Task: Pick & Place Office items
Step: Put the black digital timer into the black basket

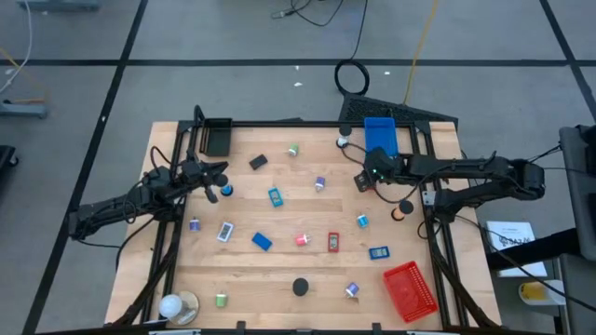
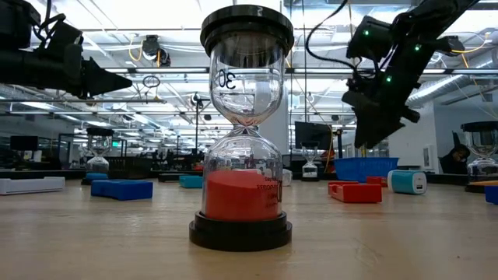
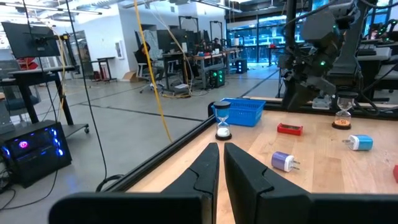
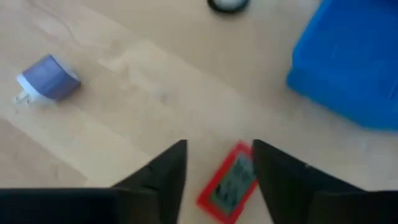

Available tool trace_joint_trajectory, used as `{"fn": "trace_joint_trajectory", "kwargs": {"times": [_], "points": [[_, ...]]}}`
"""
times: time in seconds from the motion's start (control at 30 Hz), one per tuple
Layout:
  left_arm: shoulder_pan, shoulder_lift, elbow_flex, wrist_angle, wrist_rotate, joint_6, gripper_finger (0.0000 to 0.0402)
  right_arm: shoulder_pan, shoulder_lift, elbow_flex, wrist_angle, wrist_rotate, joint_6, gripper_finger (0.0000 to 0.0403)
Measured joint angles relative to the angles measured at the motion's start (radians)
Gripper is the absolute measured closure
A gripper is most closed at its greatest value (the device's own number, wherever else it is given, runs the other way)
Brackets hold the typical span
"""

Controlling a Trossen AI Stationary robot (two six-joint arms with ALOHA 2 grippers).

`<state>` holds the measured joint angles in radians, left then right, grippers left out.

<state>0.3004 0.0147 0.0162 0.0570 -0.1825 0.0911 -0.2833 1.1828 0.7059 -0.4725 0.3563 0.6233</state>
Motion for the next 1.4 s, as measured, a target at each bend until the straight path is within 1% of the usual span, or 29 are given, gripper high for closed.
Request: {"fn": "trace_joint_trajectory", "kwargs": {"times": [0.07,0.17,0.2,0.23,0.27,0.33,0.43,0.5,0.57,0.6,0.63,0.73,0.8,0.93,1.03,1.13,1.23,1.33,1.4], "points": [[0.000,0.000,0.000,0.000,0.005,-0.057,0.0369,0.030,0.000,0.000,0.039,0.039,-0.051,0.0297],[0.000,0.000,0.000,0.003,0.018,-0.200,0.0369,0.068,0.000,0.000,0.125,0.068,-0.130,0.0363],[-0.001,0.000,0.000,0.009,0.016,-0.250,0.0369,0.082,0.000,0.000,0.154,0.089,-0.154,0.0382],[0.000,0.000,0.000,0.022,0.010,-0.300,0.0369,0.095,0.000,-0.003,0.192,0.114,-0.178,0.0392],[0.000,0.000,0.000,0.027,0.008,-0.355,0.0369,0.108,0.000,-0.011,0.242,0.139,-0.205,0.0395],[0.000,0.000,0.000,0.020,0.011,-0.462,0.0369,0.129,0.000,-0.040,0.360,0.170,-0.274,0.0387],[0.001,0.004,0.000,0.050,0.055,-0.528,0.0369,0.144,0.000,-0.092,0.577,0.164,-0.402,0.0380],[0.003,0.028,0.008,0.067,0.117,-0.523,0.0369,0.150,0.000,-0.137,0.745,0.165,-0.485,0.0382],[-0.002,0.070,0.016,0.032,0.209,-0.468,0.0369,0.150,0.000,-0.184,0.902,0.163,-0.573,0.0386],[-0.009,0.101,0.017,0.023,0.237,-0.441,0.0370,0.150,0.000,-0.207,0.974,0.159,-0.601,0.0389],[-0.016,0.135,0.017,0.023,0.238,-0.418,0.0373,0.150,0.000,-0.228,1.044,0.145,-0.621,0.0391],[-0.039,0.243,0.018,0.055,0.145,-0.345,0.0393,0.150,-0.001,-0.285,1.214,0.111,-0.672,0.0397],[-0.043,0.324,0.040,0.072,0.120,-0.334,0.0396,0.150,-0.001,-0.314,1.284,0.085,-0.710,0.0398],[-0.043,0.506,0.157,0.040,0.114,-0.301,0.0398,0.150,-0.001,-0.349,1.390,0.084,-0.746,0.0399],[-0.042,0.655,0.288,-0.030,0.083,-0.279,0.0395,0.151,-0.001,-0.352,1.396,0.084,-0.735,0.0399],[-0.020,0.812,0.425,-0.173,0.049,-0.277,0.0382,0.154,-0.001,-0.352,1.396,0.083,-0.724,0.0399],[0.019,0.970,0.542,-0.282,0.042,-0.256,0.0361,0.155,-0.001,-0.352,1.396,0.084,-0.705,0.0399],[0.067,1.098,0.626,-0.329,0.052,-0.217,0.0330,0.155,-0.001,-0.352,1.396,0.084,-0.689,0.0399],[0.104,1.176,0.671,-0.325,0.094,-0.215,0.0302,0.155,-0.001,-0.352,1.396,0.084,-0.688,0.0399]]}}
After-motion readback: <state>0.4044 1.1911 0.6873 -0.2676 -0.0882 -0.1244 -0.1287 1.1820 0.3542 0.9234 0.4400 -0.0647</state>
